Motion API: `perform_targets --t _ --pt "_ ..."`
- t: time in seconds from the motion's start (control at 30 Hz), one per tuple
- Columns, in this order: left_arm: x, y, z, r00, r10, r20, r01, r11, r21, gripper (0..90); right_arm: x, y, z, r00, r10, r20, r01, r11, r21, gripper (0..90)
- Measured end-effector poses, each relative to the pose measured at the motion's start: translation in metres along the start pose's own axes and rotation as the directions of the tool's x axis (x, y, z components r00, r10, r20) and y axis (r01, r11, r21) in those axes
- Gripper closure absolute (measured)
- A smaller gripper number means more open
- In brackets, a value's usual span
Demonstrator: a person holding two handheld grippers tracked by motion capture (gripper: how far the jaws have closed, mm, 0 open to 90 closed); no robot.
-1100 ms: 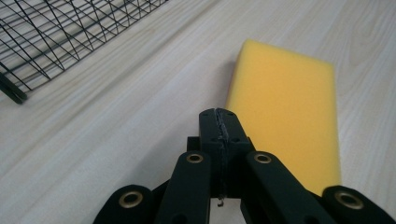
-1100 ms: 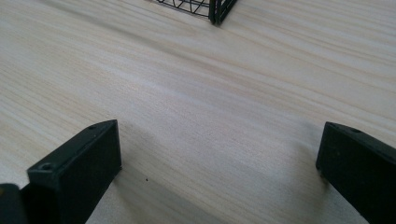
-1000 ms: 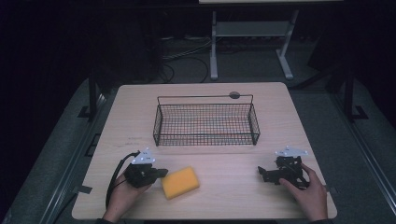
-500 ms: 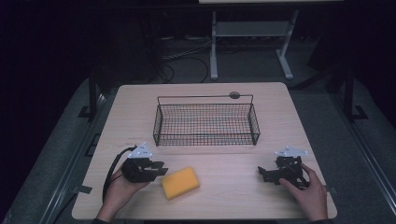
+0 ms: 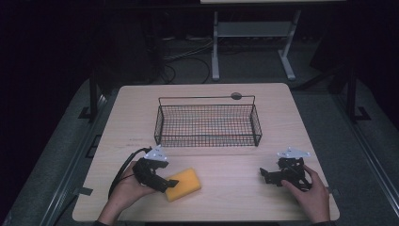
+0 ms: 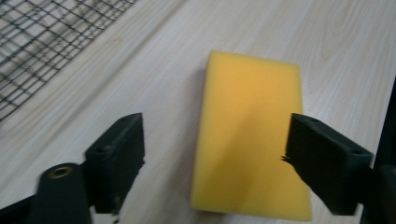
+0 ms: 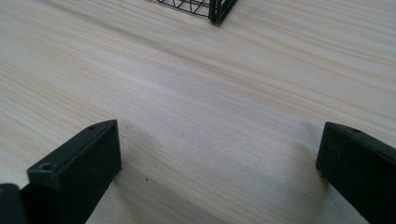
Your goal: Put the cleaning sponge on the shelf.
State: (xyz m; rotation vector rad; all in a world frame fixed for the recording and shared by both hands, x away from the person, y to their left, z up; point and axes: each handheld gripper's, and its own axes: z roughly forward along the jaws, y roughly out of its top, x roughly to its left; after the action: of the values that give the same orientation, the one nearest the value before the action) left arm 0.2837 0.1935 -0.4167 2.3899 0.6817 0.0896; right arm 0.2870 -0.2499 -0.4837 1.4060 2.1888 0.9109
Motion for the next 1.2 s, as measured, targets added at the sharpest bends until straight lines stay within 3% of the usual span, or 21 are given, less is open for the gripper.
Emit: perform_targets --t 0.17,0.27,0.47,0.5,1.2 --pt "-0.006 0.006 0.007 0.9997 0.025 0.003 -0.026 0.999 0.038 12.7 0.0 0.0 0.0 1.0 0.0 0.0 0.0 1.0 0.0 0.0" --pt "-0.012 0.012 0.016 0.9984 0.055 0.016 -0.056 0.9953 0.079 9.4 0.0 0.0 0.0 1.0 0.0 0.0 0.0 1.0 0.0 0.0" --pt "-0.019 0.018 0.028 0.9961 0.084 0.026 -0.087 0.9899 0.112 9.4 0.0 0.0 0.0 1.0 0.0 0.0 0.0 1.0 0.0 0.0" --pt "-0.02 0.02 0.032 0.9942 0.104 0.028 -0.107 0.9852 0.134 9.4 0.0 0.0 0.0 1.0 0.0 0.0 0.0 1.0 0.0 0.0" --pt "-0.025 0.018 0.05 0.9918 0.127 -0.001 -0.124 0.9703 0.207 14.5 0.0 0.0 0.0 1.0 0.0 0.0 0.0 1.0 0.0 0.0"
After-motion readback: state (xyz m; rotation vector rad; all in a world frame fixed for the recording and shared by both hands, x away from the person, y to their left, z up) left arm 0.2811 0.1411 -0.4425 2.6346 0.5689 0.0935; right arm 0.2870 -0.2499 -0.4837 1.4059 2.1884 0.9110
